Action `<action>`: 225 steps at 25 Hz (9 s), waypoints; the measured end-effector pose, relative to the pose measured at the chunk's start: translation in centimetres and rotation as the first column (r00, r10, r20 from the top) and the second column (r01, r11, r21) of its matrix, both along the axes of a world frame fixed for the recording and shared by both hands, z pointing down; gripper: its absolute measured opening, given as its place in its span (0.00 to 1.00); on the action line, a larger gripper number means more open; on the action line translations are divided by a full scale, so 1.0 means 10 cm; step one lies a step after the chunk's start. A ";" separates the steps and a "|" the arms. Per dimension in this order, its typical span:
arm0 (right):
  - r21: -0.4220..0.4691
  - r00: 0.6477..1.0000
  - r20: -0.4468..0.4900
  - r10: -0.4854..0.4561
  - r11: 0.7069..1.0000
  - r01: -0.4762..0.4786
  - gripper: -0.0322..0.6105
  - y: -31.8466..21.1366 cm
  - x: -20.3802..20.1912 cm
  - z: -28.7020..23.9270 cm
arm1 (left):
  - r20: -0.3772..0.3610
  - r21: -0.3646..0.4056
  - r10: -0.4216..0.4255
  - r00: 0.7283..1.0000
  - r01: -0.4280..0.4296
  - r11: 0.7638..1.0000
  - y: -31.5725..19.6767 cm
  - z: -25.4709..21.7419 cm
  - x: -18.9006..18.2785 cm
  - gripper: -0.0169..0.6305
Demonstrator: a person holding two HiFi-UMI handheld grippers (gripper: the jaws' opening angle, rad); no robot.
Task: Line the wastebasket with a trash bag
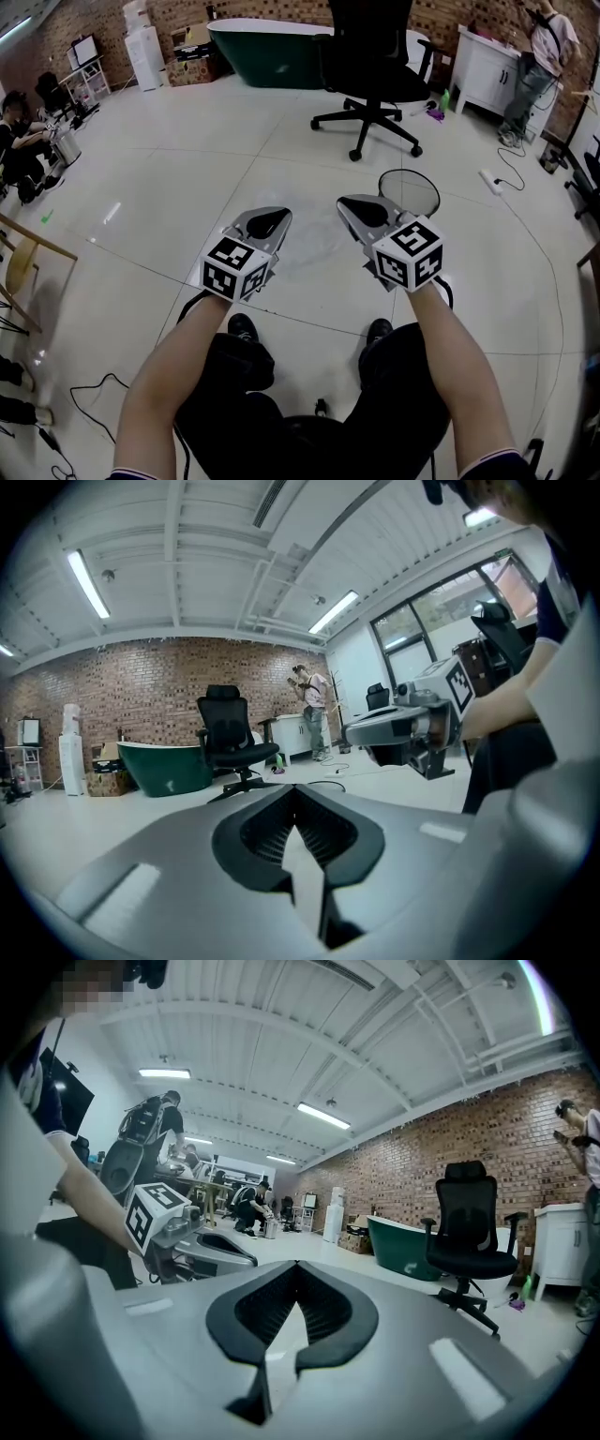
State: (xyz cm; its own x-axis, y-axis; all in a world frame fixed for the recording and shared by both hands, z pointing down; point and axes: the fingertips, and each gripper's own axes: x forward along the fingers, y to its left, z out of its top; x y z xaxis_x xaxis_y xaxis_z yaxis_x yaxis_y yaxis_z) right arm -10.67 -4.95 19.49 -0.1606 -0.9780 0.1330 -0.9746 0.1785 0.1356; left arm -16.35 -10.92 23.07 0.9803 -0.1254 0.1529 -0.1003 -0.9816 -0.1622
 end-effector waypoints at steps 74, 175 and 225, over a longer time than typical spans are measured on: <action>-0.370 0.903 0.090 -0.419 0.828 0.421 0.05 -1.76 1.29 2.94 | 0.519 -0.265 -0.513 0.683 0.700 0.663 -1.53 4.18 0.21 0.33; -0.610 0.975 -0.117 -0.189 0.789 0.080 0.05 -1.82 2.12 4.48 | 0.623 -0.091 -0.450 0.640 0.630 0.771 -2.38 3.87 -0.11 0.05; 0.045 0.973 -0.146 0.179 0.984 -0.174 0.05 -0.70 2.96 -0.76 | -0.020 0.131 -0.324 0.946 0.323 0.937 -1.50 -0.94 1.35 0.05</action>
State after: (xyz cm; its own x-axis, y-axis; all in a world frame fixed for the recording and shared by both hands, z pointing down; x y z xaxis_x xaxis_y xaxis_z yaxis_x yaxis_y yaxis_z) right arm 18.88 -11.94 11.94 0.0342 -0.9932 0.1110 -0.9589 -0.0013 0.2839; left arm -2.85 -25.90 13.68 0.8832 -0.4546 0.1151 -0.4085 -0.8664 -0.2871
